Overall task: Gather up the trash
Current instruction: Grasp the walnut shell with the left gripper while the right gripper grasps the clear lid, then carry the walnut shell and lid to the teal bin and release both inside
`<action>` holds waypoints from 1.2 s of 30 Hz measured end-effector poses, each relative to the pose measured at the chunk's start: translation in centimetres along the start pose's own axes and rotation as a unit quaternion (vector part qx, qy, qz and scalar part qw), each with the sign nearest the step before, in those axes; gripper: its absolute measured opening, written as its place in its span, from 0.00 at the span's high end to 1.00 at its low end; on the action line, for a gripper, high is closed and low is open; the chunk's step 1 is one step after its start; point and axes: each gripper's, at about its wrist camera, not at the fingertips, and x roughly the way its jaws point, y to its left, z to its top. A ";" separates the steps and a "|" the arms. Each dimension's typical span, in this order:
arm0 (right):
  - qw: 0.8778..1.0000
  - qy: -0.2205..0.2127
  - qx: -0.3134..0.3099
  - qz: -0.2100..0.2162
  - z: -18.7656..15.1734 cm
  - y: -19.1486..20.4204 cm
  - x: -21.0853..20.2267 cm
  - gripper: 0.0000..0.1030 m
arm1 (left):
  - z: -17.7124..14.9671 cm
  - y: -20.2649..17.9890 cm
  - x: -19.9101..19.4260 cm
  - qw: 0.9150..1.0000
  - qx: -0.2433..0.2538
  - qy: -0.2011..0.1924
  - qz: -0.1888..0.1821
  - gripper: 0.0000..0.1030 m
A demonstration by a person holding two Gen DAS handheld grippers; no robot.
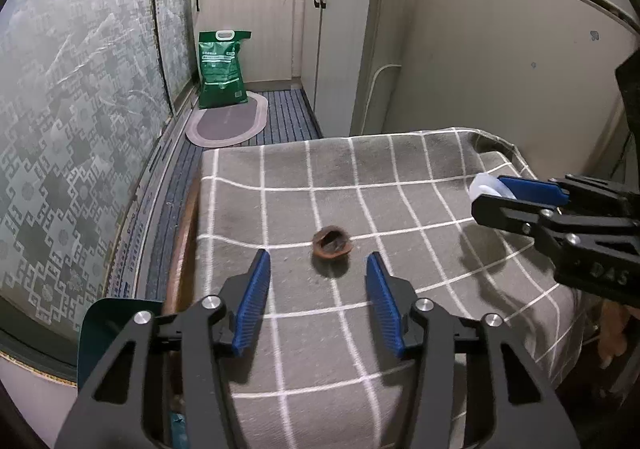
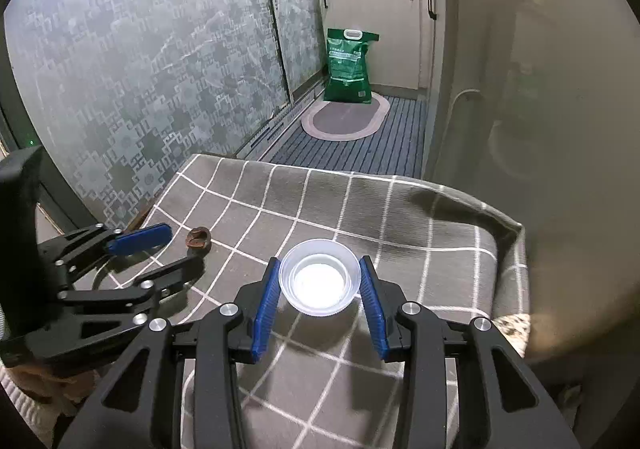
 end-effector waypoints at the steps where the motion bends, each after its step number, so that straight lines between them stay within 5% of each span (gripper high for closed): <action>1: 1.000 0.000 -0.001 0.000 0.0 0.0 -0.1 0.62 | 0.1 -0.1 0.1 1.000 0.000 0.001 -0.003 0.56; 7: 1.000 -0.003 -0.009 -0.001 -0.7 -0.1 -1.4 0.62 | 0.4 -1.2 1.0 1.000 0.009 -0.003 0.023 0.57; 13: 1.000 0.002 -0.016 -0.007 -1.0 -0.4 -1.8 0.62 | 0.9 -1.1 1.3 0.999 -0.009 -0.006 0.040 0.78; 36: 0.999 0.020 -0.042 0.023 0.0 4.2 -0.1 0.62 | 0.7 4.3 -2.8 0.997 -0.054 -0.027 0.043 0.78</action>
